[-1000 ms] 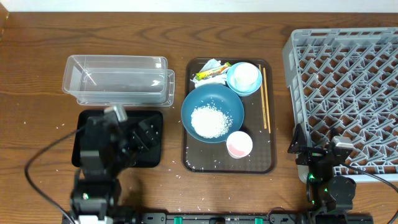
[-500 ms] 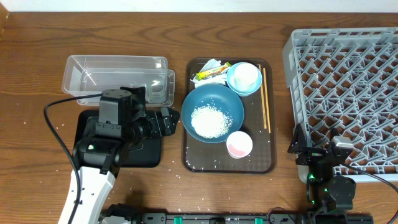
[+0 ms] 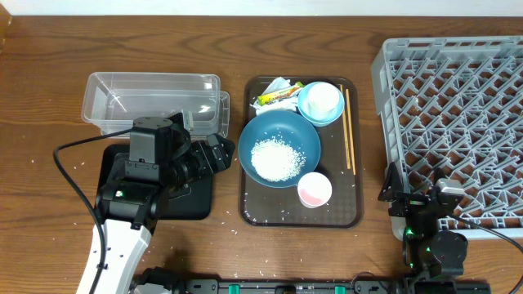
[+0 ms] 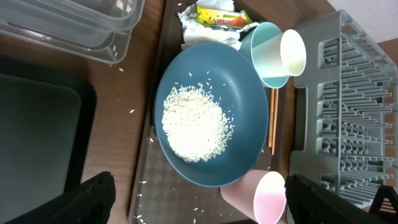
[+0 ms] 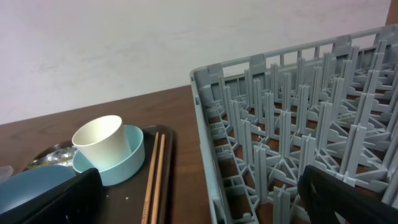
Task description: Sort waste into correct bins and load items into the dishwasher rack
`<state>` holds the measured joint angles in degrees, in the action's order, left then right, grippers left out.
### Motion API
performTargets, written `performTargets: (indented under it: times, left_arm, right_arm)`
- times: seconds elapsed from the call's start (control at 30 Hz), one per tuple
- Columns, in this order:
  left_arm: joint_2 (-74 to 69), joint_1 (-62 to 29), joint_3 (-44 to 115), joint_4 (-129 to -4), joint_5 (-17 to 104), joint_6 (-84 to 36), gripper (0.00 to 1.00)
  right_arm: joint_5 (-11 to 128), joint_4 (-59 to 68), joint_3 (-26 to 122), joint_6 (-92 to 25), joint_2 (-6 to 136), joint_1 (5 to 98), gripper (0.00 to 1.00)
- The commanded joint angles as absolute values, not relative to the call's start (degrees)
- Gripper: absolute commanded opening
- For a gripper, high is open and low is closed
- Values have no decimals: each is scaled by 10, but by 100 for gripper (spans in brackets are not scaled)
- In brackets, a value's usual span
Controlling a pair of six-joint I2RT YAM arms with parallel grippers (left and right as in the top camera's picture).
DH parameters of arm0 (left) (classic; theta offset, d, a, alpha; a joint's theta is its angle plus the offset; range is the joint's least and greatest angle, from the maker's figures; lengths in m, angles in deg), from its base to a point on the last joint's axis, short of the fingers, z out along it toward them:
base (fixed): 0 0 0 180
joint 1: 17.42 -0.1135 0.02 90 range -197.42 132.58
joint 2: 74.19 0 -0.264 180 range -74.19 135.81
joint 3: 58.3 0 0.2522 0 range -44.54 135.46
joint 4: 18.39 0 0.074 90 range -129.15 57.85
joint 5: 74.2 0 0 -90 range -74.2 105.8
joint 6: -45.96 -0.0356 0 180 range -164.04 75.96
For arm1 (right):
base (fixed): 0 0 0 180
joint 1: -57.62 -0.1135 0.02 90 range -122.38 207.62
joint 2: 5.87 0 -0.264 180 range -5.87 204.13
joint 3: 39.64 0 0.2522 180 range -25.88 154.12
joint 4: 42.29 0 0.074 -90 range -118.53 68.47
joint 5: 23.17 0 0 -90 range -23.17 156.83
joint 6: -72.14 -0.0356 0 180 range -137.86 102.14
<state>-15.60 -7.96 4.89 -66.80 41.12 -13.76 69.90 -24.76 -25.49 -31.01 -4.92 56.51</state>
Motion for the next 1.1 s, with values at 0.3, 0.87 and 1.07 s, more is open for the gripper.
performTargets:
  times: [0.3, 0.87, 1.07]
  left_arm:
    - [-161, -78, 58, -697, 393, -140, 89]
    - [-161, -147, 58, -747, 39, -152, 90]
    - [-161, -225, 58, -769, 7, -133, 90]
  right_arm:
    - [705, -245, -256, -304, -55, 561, 99]
    - [705, -245, -256, -304, -55, 561, 99]
    - [705, -245, -256, -304, -55, 561, 99]
